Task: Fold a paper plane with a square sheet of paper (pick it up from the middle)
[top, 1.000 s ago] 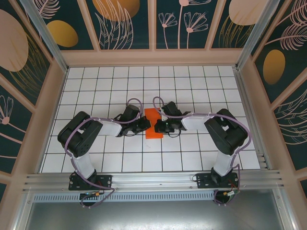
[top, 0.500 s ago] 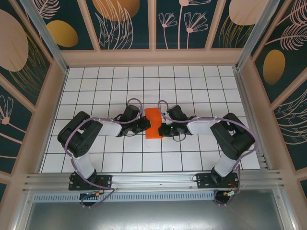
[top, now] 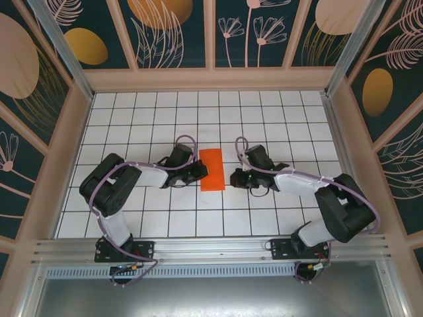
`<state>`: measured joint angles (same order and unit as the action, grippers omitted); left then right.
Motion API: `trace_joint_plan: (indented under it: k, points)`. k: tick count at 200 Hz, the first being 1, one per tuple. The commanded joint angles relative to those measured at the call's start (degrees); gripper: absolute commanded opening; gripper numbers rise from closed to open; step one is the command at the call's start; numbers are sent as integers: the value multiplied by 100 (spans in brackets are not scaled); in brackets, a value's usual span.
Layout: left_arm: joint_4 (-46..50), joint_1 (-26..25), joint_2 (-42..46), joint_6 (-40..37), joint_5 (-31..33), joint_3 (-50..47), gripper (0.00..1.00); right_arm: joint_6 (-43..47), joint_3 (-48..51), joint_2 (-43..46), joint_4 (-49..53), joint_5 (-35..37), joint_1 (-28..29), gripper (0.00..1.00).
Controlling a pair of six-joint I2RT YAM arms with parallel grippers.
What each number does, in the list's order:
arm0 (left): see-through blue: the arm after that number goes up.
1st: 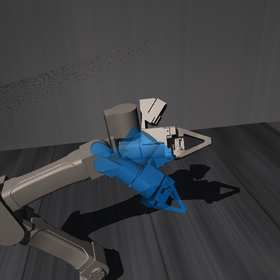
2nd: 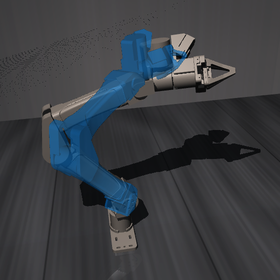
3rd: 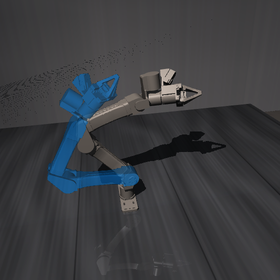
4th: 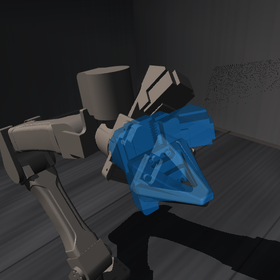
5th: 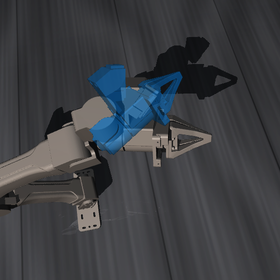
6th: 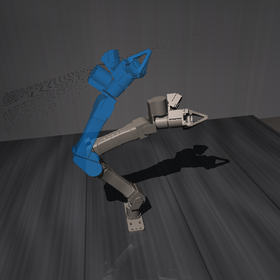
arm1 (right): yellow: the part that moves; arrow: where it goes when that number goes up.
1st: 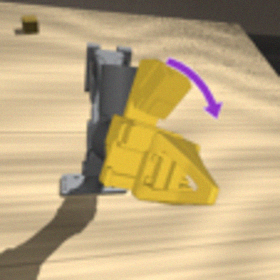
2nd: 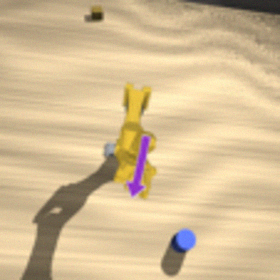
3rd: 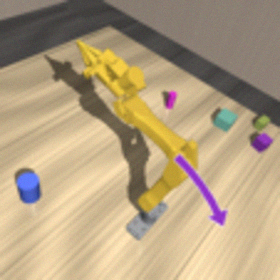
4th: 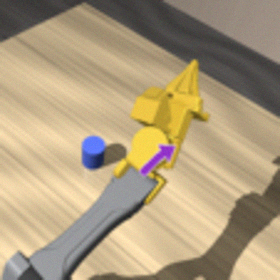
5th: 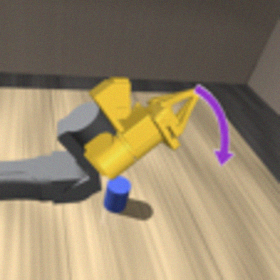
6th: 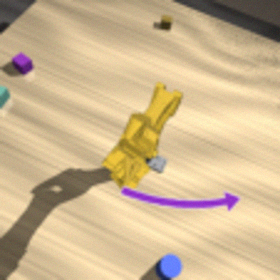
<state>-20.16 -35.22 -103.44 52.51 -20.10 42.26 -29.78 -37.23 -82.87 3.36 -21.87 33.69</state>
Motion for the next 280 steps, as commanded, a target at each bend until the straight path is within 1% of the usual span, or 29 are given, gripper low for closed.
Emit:
trace_joint_plan:
  k: [1,18,39,66,82,87,90,97,114,137,154,172,190,206,220,235,240,249,267,280]
  points:
    - [328,5,136,-181,-9,135,8,-629,-100,-69,-727,166,-162,7]
    - [266,5,463,-89,-28,204,22,-880,-139,-333,-1197,70,-201,16]
    - [194,4,1008,97,136,109,37,-885,-289,-628,-1447,0,-205,31]
    - [283,4,1530,267,475,-196,53,-705,-303,-838,-1719,-354,-205,40]
    - [308,2,1804,349,648,-441,61,-551,-195,-809,-1944,-506,-205,47]
    - [299,6,1877,370,677,-520,63,-487,-166,-805,-1998,-569,-199,49]
    - [279,6,1924,372,702,-571,64,-452,-154,-809,-2011,-594,-343,50]
    - [246,4,2024,370,754,-677,67,-371,-136,-817,-2031,-664,-363,52]
    - [271,6,2216,288,955,-830,78,-190,-93,-847,-2112,-761,-372,56]
    - [325,7,2415,143,1081,-900,90,15,-188,-999,-2118,-972,-372,57]
    - [178,3,2526,132,1087,-996,98,197,-367,-1197,-2055,-1124,-372,55]
    - [62,-2,2564,155,1052,-1069,99,395,-538,-1406,-1994,-1272,-382,51]
    - [1,7,2534,196,942,-1071,98,609,-661,-1562,-1979,-1451,-394,43]
    - [-126,6,2428,310,771,-1057,98,812,-712,-1662,-2015,-1633,-431,34]
    - [-286,6,2308,409,613,-1057,98,995,-782,-1763,-1954,-1769,-471,20]
    - [-550,0,2129,498,360,-1041,99,1087,-796,-1852,-1953,-1885,-542,9]
    - [-622,2,2064,542,288,-1034,98,1101,-798,-1871,-1953,-1903,-575,6]
    - [-735,6,1945,604,176,-1019,97,1130,-780,-1881,-1968,-1934,-636,3]
    - [-999,3,1701,725,0,-1003,91,1104,-720,-1848,-2035,-1950,-790,1]
    - [-1257,4,1548,832,-149,-999,86,1003,-676,-1838,-2121,-2100,-899,1]
